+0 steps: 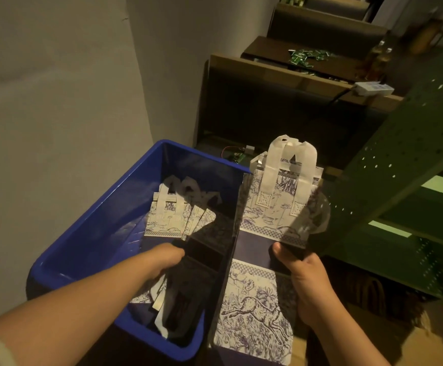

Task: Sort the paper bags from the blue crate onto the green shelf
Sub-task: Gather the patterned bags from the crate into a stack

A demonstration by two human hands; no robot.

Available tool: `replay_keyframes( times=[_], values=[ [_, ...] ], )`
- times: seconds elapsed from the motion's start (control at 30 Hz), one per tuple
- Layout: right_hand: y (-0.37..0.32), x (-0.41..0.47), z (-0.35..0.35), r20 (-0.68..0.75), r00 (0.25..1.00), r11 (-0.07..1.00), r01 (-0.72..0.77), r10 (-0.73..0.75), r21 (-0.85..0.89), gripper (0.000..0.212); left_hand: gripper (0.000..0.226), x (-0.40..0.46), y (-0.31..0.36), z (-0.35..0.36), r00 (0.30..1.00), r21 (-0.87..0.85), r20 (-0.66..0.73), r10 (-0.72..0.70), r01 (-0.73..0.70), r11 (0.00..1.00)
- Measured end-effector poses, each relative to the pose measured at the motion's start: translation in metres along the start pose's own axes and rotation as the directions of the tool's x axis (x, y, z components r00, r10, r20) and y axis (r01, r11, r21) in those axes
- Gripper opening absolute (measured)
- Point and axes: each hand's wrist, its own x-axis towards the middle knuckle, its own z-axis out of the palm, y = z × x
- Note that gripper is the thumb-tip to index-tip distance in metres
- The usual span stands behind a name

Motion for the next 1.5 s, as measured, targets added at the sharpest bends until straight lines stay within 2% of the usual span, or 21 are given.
replay_keyframes(
  times=[0.03, 0.13, 0.17, 0.27, 0.3, 0.4, 0.53, 0.63, 0.73, 0.83, 0.9, 0.93, 0.97, 1.03, 1.1, 1.17, 1.27, 1.43, 1.5],
  values=[
    [0.0, 0.0, 0.0, -0.004, 1.0, 1.0, 0.0, 0.0, -0.001, 0.069, 0.038, 0.001, 0.002, 0.001, 1.0, 0.015, -0.007, 0.004, -0.004, 1.0],
    [-0.002, -0.001, -0.001, -0.007, 1.0, 1.0, -0.018, 0.018, 0.023, 0.042, 0.042, 0.002, 0.01, 0.005, 0.998, 0.043, -0.05, 0.022, -0.02, 0.999],
    [-0.001, -0.001, -0.001, -0.002, 1.0, 1.0, -0.022, 0.022, 0.013, 0.044, 0.044, 0.002, 0.012, 0.006, 0.998, 0.052, -0.061, 0.025, -0.022, 0.998],
    [0.004, 0.001, 0.0, -0.009, 1.0, 0.999, -0.023, 0.022, -0.023, 0.087, 0.054, 0.004, 0.019, 0.014, 0.995, 0.061, -0.104, 0.003, 0.003, 0.998],
    [0.005, 0.001, 0.0, -0.026, 0.999, 0.999, -0.03, 0.029, -0.024, 0.096, 0.056, 0.004, 0.021, 0.016, 0.993, 0.06, -0.117, 0.001, 0.006, 0.998],
    [0.007, 0.004, 0.0, -0.069, 0.997, 0.998, -0.046, 0.043, -0.036, 0.094, 0.053, 0.01, 0.021, 0.019, 0.993, 0.058, -0.118, 0.027, -0.021, 0.998],
    [0.011, 0.007, -0.002, -0.114, 0.992, 0.996, -0.064, 0.057, -0.059, 0.108, 0.02, 0.014, 0.014, 0.02, 0.987, 0.107, -0.085, 0.133, -0.124, 0.987],
    [0.014, 0.007, -0.003, -0.112, 0.992, 0.997, -0.068, 0.062, -0.048, 0.107, 0.012, 0.008, 0.018, 0.015, 0.982, 0.091, -0.051, 0.18, -0.175, 0.98],
    [0.014, 0.006, -0.003, -0.1, 0.992, 0.996, -0.083, 0.079, -0.043, 0.093, 0.028, 0.006, 0.023, -0.005, 0.98, -0.007, -0.051, 0.194, -0.195, 0.981],
    [0.014, 0.006, -0.003, -0.132, 0.985, 0.993, -0.115, 0.109, -0.037, 0.103, 0.067, 0.002, 0.024, -0.027, 0.979, -0.114, -0.11, 0.17, -0.183, 0.977],
    [0.013, 0.006, -0.003, -0.129, 0.986, 0.994, -0.106, 0.102, -0.025, 0.112, 0.09, 0.001, 0.019, -0.037, 0.975, -0.104, -0.167, 0.149, -0.167, 0.98],
    [0.012, 0.006, -0.002, -0.125, 0.988, 0.995, -0.094, 0.091, -0.015, 0.108, 0.094, 0.003, 0.015, -0.04, 0.968, -0.07, -0.202, 0.15, -0.167, 0.983],
    [0.009, 0.005, 0.0, -0.107, 0.991, 0.996, -0.084, 0.083, 0.002, 0.093, 0.094, 0.004, 0.01, -0.042, 0.958, -0.011, -0.241, 0.155, -0.162, 0.987],
    [0.005, 0.003, 0.002, -0.074, 0.994, 0.997, -0.079, 0.08, 0.015, 0.048, 0.098, 0.005, 0.0, -0.042, 0.929, 0.204, -0.33, 0.167, -0.102, 0.974],
    [0.003, 0.002, 0.002, -0.063, 0.995, 0.997, -0.078, 0.078, 0.01, 0.023, 0.103, 0.004, -0.008, -0.04, 0.918, 0.407, -0.36, 0.167, -0.007, 0.913],
    [0.001, 0.002, 0.002, -0.072, 0.995, 0.998, -0.069, 0.069, -0.004, 0.021, 0.087, 0.005, -0.011, -0.037, 0.949, 0.486, -0.275, 0.151, 0.002, 0.874],
    [0.003, 0.002, 0.003, -0.099, 0.992, 0.996, -0.085, 0.083, -0.015, 0.033, 0.072, 0.006, -0.013, -0.03, 0.985, 0.492, -0.138, 0.1, -0.019, 0.87],
    [0.008, 0.0, -0.002, -0.109, 0.99, 0.995, -0.089, 0.084, -0.039, 0.051, 0.07, 0.005, -0.013, -0.018, 0.983, 0.515, -0.166, 0.079, 0.018, 0.857],
    [0.009, 0.0, -0.004, -0.118, 0.99, 0.995, -0.086, 0.08, -0.043, 0.05, 0.061, 0.007, -0.014, -0.017, 0.982, 0.518, -0.157, 0.107, -0.01, 0.855]
  ],
)
